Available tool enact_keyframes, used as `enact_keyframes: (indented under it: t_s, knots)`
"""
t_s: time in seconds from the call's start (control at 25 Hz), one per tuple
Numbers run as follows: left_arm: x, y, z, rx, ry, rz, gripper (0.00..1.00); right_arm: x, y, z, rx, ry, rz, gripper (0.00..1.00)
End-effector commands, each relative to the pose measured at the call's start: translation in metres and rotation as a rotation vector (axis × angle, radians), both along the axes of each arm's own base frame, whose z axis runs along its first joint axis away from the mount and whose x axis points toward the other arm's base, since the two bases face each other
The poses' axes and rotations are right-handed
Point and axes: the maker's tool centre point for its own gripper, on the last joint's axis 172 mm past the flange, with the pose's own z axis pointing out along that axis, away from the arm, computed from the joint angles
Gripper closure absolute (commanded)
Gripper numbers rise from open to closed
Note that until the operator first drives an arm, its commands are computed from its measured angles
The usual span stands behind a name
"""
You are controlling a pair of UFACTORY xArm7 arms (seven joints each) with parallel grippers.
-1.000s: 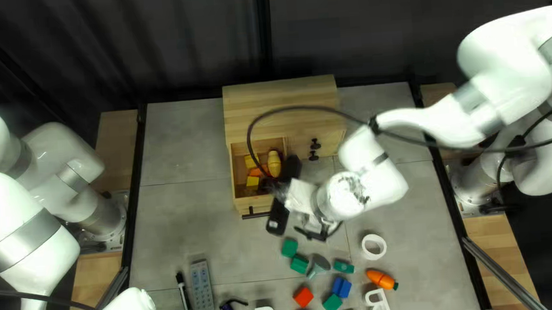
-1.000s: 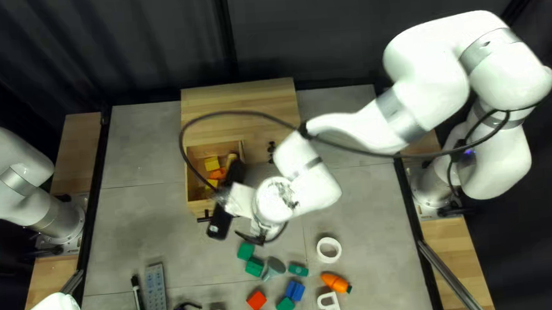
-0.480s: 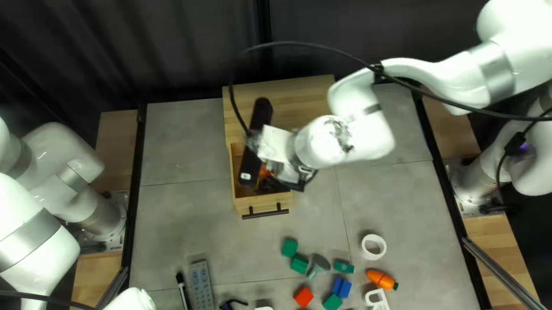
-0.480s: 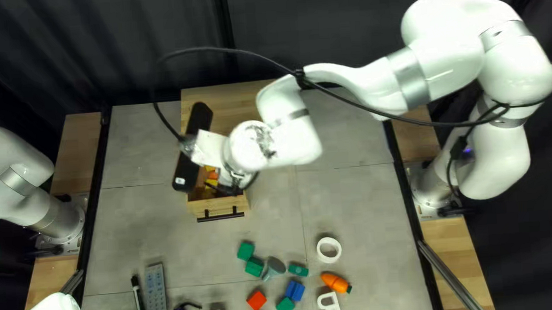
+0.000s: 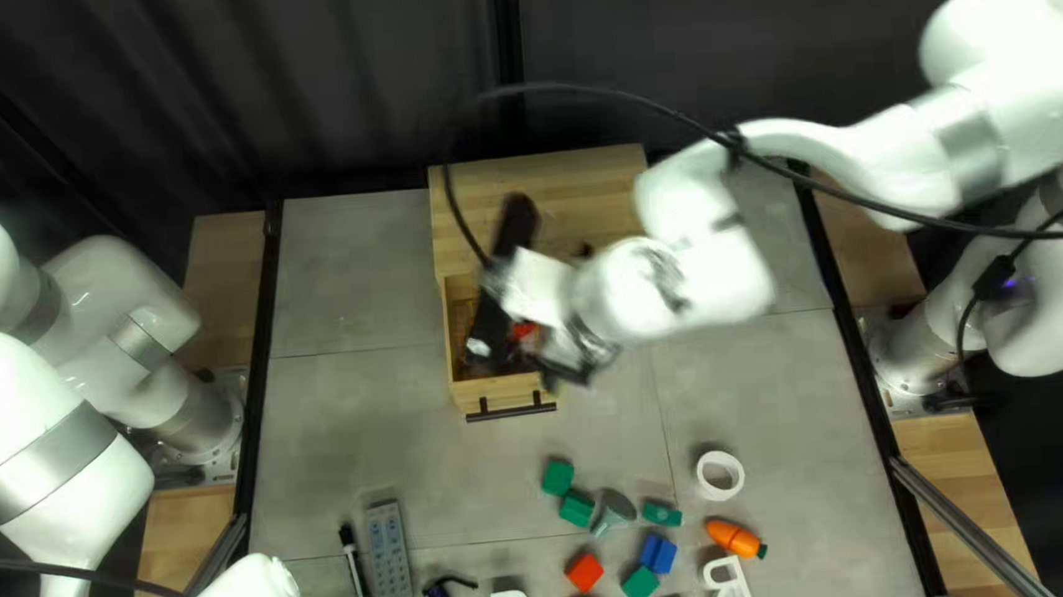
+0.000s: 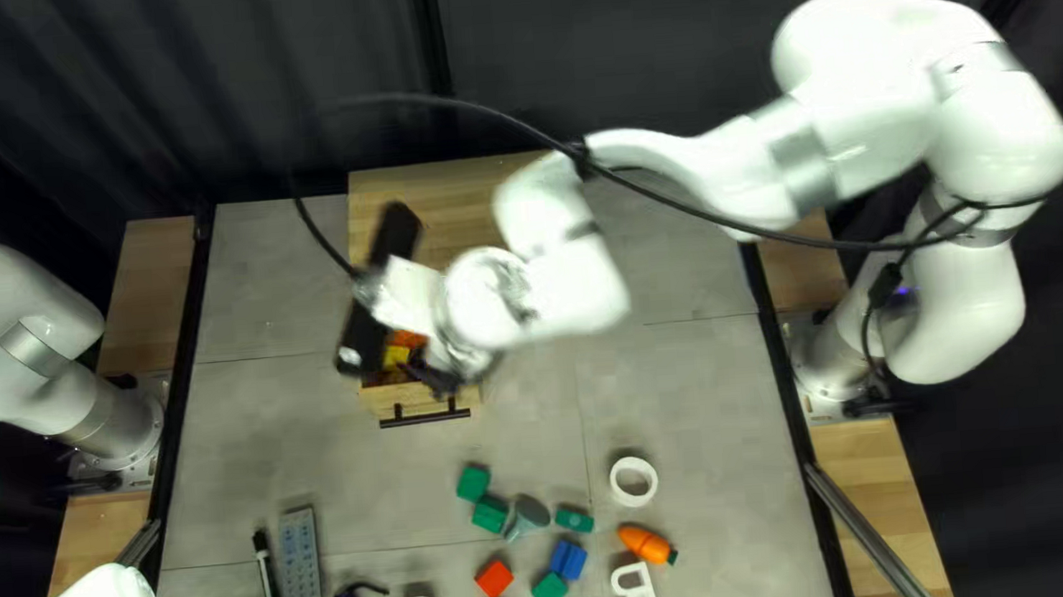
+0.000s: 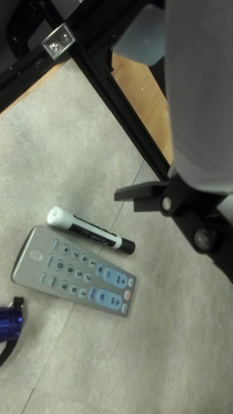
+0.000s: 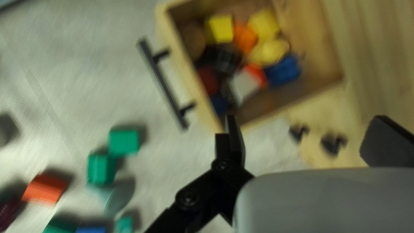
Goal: Open drawers and place objects into drawer and close
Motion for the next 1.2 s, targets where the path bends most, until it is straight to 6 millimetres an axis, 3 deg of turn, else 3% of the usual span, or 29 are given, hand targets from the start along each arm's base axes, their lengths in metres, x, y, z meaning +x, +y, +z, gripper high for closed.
enact_keyframes:
  t_s: [0.04,0.12,0.2,0.48,0.56,0.72,0.88,1.04,1.2]
  knots:
    - [0.0,0.0,0.0,0.0,0.0,0.0,0.0,-0.03,0.056,-0.019,0.028,0.033,0.069,0.0]
    - [0.0,0.0,0.0,0.0,0.0,0.0,0.0,-0.037,0.063,-0.024,0.041,0.037,0.09,0.0]
    - [0.0,0.0,0.0,0.0,0.0,0.0,0.0,-0.046,0.051,-0.02,0.046,0.04,0.078,0.0]
    - [0.0,0.0,0.0,0.0,0.0,0.0,0.0,-0.046,0.051,-0.02,0.046,0.04,0.078,0.0]
    - [0.0,0.0,0.0,0.0,0.0,0.0,0.0,-0.045,0.06,-0.023,0.026,0.039,0.146,0.0]
    - [0.0,0.0,0.0,0.0,0.0,0.0,0.0,-0.037,0.101,-0.054,0.04,0.046,0.289,0.0]
    - [0.0,0.0,0.0,0.0,0.0,0.0,0.0,-0.047,0.122,-0.075,0.059,0.032,0.415,0.0]
    - [0.0,0.0,0.0,0.0,0.0,0.0,0.0,-0.053,0.126,-0.086,0.081,0.026,0.569,0.0]
    - [0.0,0.0,0.0,0.0,0.0,0.0,0.0,-0.042,0.121,-0.1,0.114,0.042,0.687,0.0]
